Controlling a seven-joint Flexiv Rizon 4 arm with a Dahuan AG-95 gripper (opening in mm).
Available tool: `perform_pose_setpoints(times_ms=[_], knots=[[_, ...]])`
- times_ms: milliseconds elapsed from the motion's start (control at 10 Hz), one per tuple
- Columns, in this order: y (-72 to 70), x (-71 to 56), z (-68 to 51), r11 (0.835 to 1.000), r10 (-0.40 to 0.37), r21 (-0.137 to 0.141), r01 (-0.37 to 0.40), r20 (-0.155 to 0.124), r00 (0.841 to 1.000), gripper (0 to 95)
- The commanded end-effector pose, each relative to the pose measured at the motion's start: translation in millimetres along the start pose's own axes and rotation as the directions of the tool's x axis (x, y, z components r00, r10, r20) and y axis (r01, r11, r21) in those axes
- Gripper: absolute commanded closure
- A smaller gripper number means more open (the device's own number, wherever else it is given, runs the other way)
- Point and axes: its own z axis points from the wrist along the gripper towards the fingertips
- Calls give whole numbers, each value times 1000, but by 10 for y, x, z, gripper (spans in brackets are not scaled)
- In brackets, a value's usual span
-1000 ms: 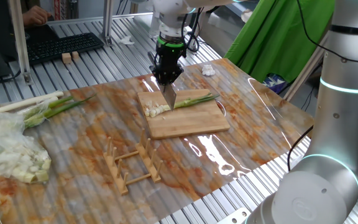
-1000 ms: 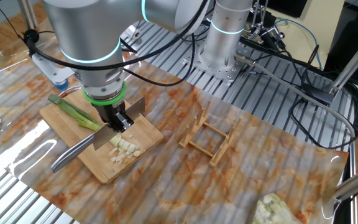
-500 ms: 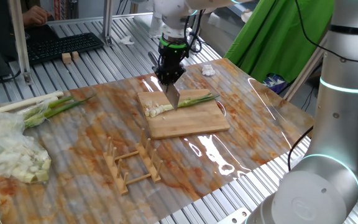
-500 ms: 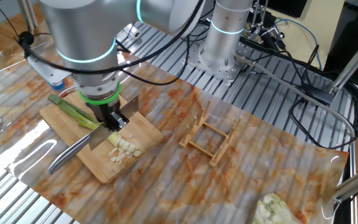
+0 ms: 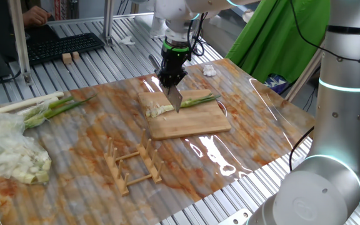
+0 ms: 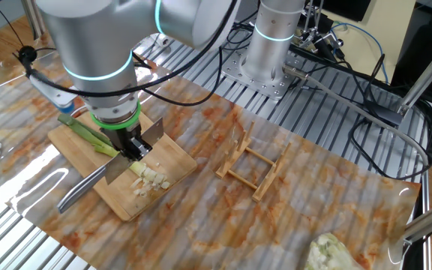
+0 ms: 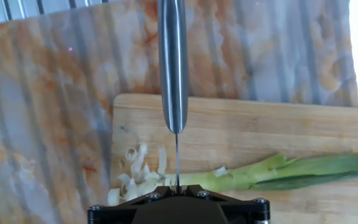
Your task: Chop the scallions
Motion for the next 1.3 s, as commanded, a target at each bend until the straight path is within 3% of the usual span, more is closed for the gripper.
perform_pose_setpoints(times_ms=[100,300,900,1100,1300], knots=[[-12,-1,14,1000,1,-3,-1,-2,1000,950],[-49,31,66,1000,4,-15,-4,3,1000,950],[-58,90,184,1000,6,-13,-6,16,1000,950],[-106,90,308,1000,-1,-21,2,16,1000,950],[-96,67,583,999,9,-45,-7,37,999,950]])
